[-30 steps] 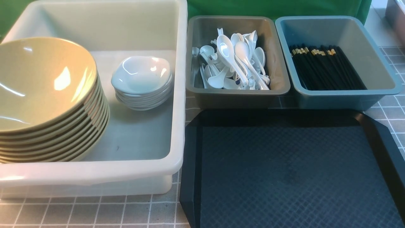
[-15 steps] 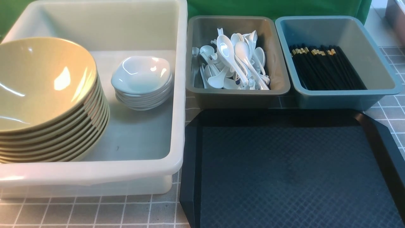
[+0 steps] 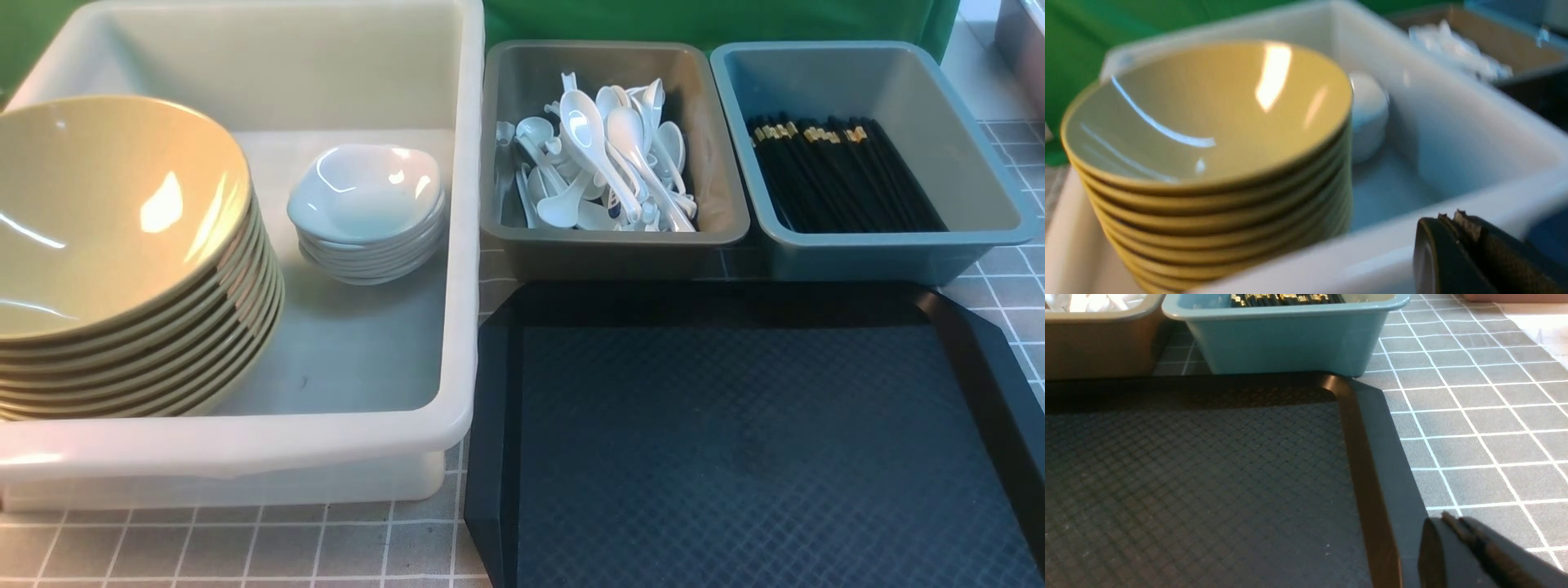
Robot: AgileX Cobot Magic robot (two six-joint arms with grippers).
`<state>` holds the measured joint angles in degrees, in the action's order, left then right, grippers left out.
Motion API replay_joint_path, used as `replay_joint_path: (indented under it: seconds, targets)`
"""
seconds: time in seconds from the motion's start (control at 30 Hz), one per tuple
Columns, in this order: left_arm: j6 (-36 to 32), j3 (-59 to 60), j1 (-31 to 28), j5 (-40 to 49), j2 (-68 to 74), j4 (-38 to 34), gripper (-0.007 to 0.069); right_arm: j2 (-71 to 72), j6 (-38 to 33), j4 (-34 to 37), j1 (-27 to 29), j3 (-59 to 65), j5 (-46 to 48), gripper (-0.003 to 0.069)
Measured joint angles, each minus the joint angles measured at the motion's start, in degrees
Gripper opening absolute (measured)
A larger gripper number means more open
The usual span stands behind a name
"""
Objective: On grey table put chopsticks spoon bowls plates into blue grey white boxes.
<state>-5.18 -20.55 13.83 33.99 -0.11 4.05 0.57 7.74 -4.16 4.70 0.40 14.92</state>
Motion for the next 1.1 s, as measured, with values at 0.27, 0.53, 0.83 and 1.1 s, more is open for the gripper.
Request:
replay_joint_path:
  seconds: [0.27, 0.53, 0.83, 1.1]
  targets:
    - [-0.93, 15.61, -15.90, -23.96, -0.49, -8.23, -0.0011, 0.00, 0.00, 0.00, 0.00, 0.00, 0.00, 0.0021]
    - [-1.13, 22.09, -18.82, -23.27, -0.63, -7.39, -0.0011, 0.00, 0.00, 0.00, 0.00, 0.00, 0.00, 0.0024]
    - [-5.18, 22.09, -18.86, -15.98, -0.63, -7.43, -0.0011, 0.00, 0.00, 0.00, 0.00, 0.00, 0.06, 0.0034]
    - [-5.73, 22.09, -18.86, -15.98, -0.63, -7.46, -0.0011, 0.00, 0.00, 0.00, 0.00, 0.00, 0.06, 0.0043]
